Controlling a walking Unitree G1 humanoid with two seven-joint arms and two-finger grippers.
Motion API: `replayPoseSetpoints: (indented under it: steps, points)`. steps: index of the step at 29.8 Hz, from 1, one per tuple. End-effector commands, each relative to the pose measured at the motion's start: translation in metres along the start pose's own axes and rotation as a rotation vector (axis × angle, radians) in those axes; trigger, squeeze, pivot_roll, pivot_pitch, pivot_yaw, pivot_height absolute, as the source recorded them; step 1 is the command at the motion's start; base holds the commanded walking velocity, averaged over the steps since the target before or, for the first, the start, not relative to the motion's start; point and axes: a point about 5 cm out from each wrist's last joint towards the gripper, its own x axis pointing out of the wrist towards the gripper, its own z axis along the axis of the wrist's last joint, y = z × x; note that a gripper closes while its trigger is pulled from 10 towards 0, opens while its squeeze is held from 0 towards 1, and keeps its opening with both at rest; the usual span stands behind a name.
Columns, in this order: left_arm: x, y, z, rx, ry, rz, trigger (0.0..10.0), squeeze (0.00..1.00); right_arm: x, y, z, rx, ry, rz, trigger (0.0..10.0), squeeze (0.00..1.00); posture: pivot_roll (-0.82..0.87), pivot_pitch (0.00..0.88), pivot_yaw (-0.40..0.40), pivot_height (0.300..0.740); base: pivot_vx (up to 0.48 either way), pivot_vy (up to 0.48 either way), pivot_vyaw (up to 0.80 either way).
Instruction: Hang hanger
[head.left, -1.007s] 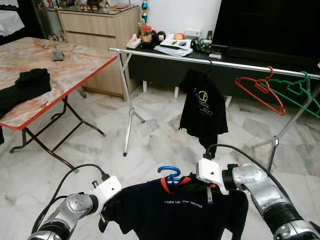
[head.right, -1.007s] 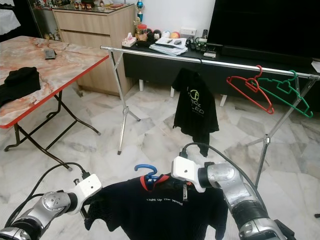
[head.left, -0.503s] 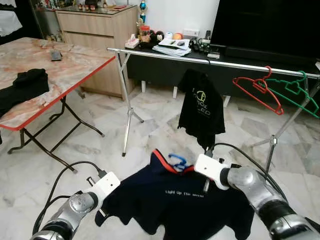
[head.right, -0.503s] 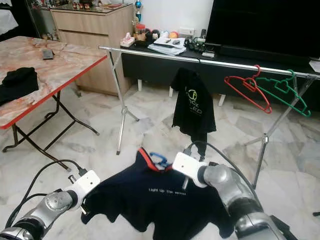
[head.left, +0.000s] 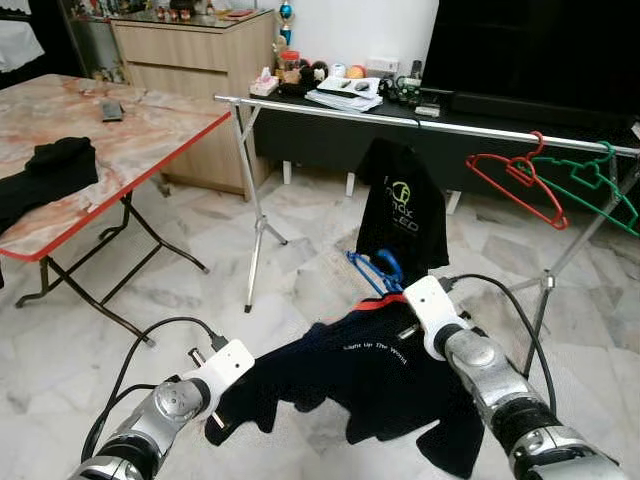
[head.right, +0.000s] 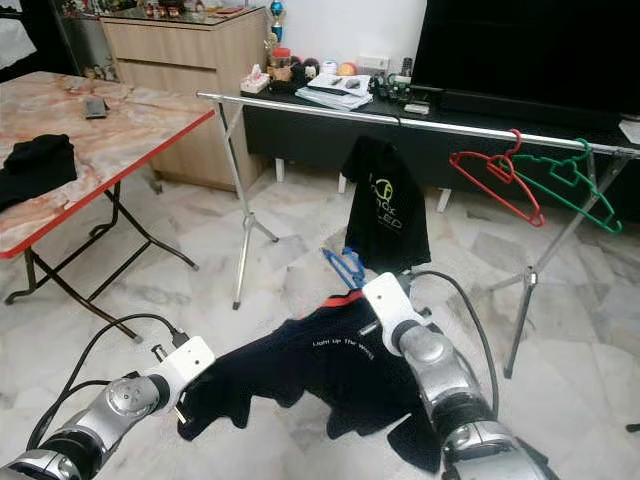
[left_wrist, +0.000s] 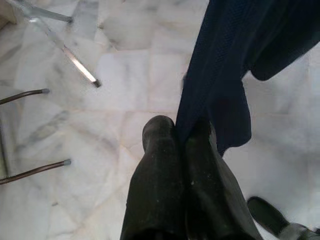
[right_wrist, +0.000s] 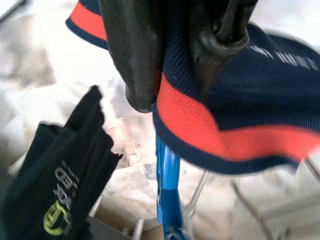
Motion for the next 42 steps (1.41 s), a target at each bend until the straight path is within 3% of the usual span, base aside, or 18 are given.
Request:
replayPoseSetpoints:
  steps: [1, 6, 7, 8, 9, 12, 13, 14, 24, 28, 32, 34, 35, 36, 39, 42]
  points:
    - [-0.009, -0.004, -0.028, -0.024, 0.105, -0.053, 0.0, 0.00, -0.003, -0.022, 0.010, 0.062, -0.031, -0.088, 10.0, 0.00, 0.06, 0.000, -0.021, 0.740, 0.000, 0.000, 0.00]
    - [-0.008, -0.005, -0.019, -0.050, 0.033, -0.110, 0.0, 0.00, -0.002, -0.009, -0.001, -0.113, 0.032, 0.007, 10.0, 0.00, 0.06, 0.000, -0.023, 0.740, 0.000, 0.000, 0.00]
    - [-0.008, -0.005, -0.017, -0.044, 0.020, -0.118, 4.5, 0.00, -0.002, 0.004, -0.006, -0.160, 0.045, 0.132, 10.0, 0.00, 0.06, 0.000, -0.024, 0.740, 0.000, 0.000, 0.00]
    - [-0.008, -0.004, -0.016, -0.039, 0.017, -0.116, 4.5, 0.00, -0.002, 0.008, -0.007, -0.175, 0.044, 0.169, 10.0, 0.00, 0.06, 0.000, -0.024, 0.740, 0.000, 0.000, 0.00]
    - [-0.008, -0.003, -0.015, -0.043, 0.008, -0.114, 10.0, 0.00, -0.002, 0.011, -0.008, -0.176, 0.044, 0.199, 10.0, 0.00, 0.06, 0.000, -0.027, 0.740, 0.000, 0.000, 0.00]
    - [-0.009, 0.000, -0.011, -0.060, -0.024, -0.105, 10.0, 0.00, -0.003, 0.016, -0.011, -0.192, 0.059, 0.267, 10.0, 0.00, 0.06, 0.000, -0.029, 0.740, 0.000, 0.000, 0.00]
    - [-0.010, 0.003, -0.009, -0.068, -0.047, -0.110, 10.0, 0.85, -0.005, 0.018, -0.014, -0.235, 0.072, 0.316, 10.0, 0.00, 0.06, 0.000, -0.029, 0.740, 0.000, 0.000, 0.00]
    - [-0.011, 0.004, -0.008, -0.068, -0.057, -0.117, 10.0, 1.00, -0.005, 0.019, -0.016, -0.256, 0.078, 0.336, 10.0, 0.00, 0.06, 0.000, -0.029, 0.740, 0.000, 0.000, 0.00]
    - [-0.023, 0.014, -0.003, -0.056, -0.132, -0.243, 10.0, 1.00, -0.014, 0.007, -0.024, -0.378, 0.090, 0.422, 10.0, 0.00, 0.07, 0.000, -0.037, 0.740, 0.000, 0.000, 0.00]
    - [-0.027, 0.020, 0.010, -0.059, -0.199, -0.270, 10.0, 1.00, -0.021, 0.019, -0.029, -0.367, 0.066, 0.630, 10.0, 0.00, 0.08, 0.000, -0.038, 0.740, 0.000, 0.000, 0.00]
    - [-0.027, 0.021, 0.027, -0.014, -0.254, -0.304, 10.0, 1.00, -0.030, 0.031, -0.041, -0.374, 0.114, 0.832, 10.0, 0.00, 0.09, 0.000, -0.043, 0.740, 0.000, 0.000, 0.00]
    - [-0.027, 0.020, 0.030, -0.010, -0.266, -0.307, 10.0, 1.00, -0.030, 0.033, -0.041, -0.364, 0.111, 0.852, 10.0, 0.00, 0.09, 0.000, -0.044, 0.740, 0.000, 0.000, 0.00]
    - [-0.026, 0.019, 0.036, -0.021, -0.291, -0.324, 10.0, 0.92, -0.031, 0.035, -0.040, -0.350, 0.105, 0.885, 10.0, 0.00, 0.09, 0.000, -0.044, 0.740, 0.000, 0.000, 0.00]
    - [-0.026, 0.018, 0.040, -0.032, -0.308, -0.349, 10.0, 0.00, -0.031, 0.038, -0.038, -0.341, 0.094, 0.909, 10.0, 0.00, 0.09, 0.000, -0.043, 0.740, 0.000, 0.000, 0.00]
    - [-0.027, 0.016, 0.044, -0.038, -0.318, -0.391, 10.0, 0.00, -0.030, 0.039, -0.036, -0.339, 0.084, 0.924, 10.0, 0.00, 0.09, 0.000, -0.043, 0.740, 0.000, 0.000, 0.00]
    - [-0.026, 0.013, 0.043, -0.033, -0.270, -0.443, 10.0, 0.00, -0.031, 0.041, -0.035, -0.344, 0.081, 0.957, 10.0, 0.00, 0.09, 0.000, -0.045, 0.740, 0.000, 0.000, 0.00]
